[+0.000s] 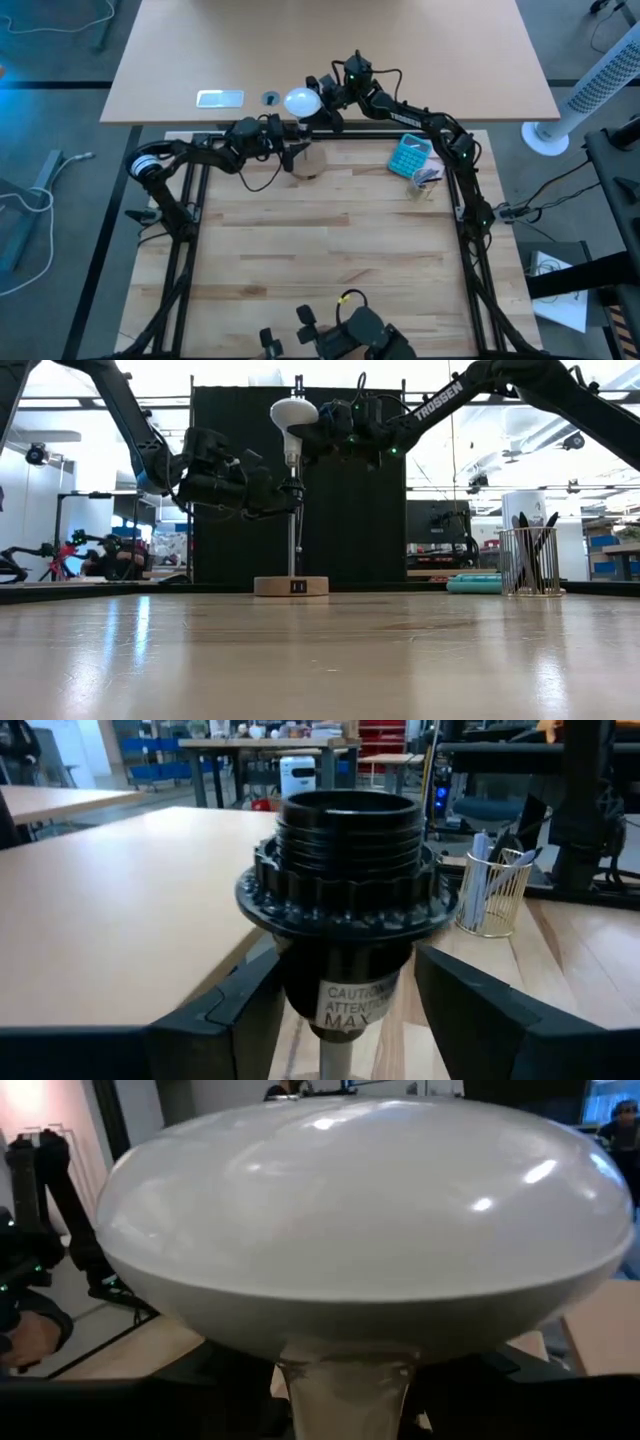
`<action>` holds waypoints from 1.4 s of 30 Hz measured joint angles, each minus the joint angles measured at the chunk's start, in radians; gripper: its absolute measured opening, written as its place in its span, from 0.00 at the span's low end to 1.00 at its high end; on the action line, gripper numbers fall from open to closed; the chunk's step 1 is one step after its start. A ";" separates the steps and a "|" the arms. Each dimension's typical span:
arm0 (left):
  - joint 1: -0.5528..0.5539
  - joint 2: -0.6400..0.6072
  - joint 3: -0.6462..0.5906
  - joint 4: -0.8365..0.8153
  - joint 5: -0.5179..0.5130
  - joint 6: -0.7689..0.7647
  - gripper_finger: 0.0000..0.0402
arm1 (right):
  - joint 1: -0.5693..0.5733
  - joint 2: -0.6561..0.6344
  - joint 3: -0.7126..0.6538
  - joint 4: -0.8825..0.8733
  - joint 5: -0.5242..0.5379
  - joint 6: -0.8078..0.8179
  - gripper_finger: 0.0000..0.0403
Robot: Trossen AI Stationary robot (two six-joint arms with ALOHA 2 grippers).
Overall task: Screw lightbulb
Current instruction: Insert the light bulb into the table lamp
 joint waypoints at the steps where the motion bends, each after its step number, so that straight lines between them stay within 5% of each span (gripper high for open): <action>1: -0.003 0.000 0.000 0.005 -0.001 0.000 0.51 | -0.001 0.000 -0.001 -0.002 0.000 -0.006 0.50; 7: -0.009 0.001 0.000 0.008 0.001 -0.007 0.35 | -0.001 0.000 -0.004 -0.001 0.000 -0.013 0.50; 28: -0.153 -0.016 0.074 0.007 0.199 -0.071 0.35 | 0.076 -0.047 0.043 0.002 -0.375 0.092 0.50; 42: -0.211 -0.067 0.092 -0.017 0.220 -0.113 0.35 | 0.111 -0.074 0.044 -0.002 -0.384 0.119 0.47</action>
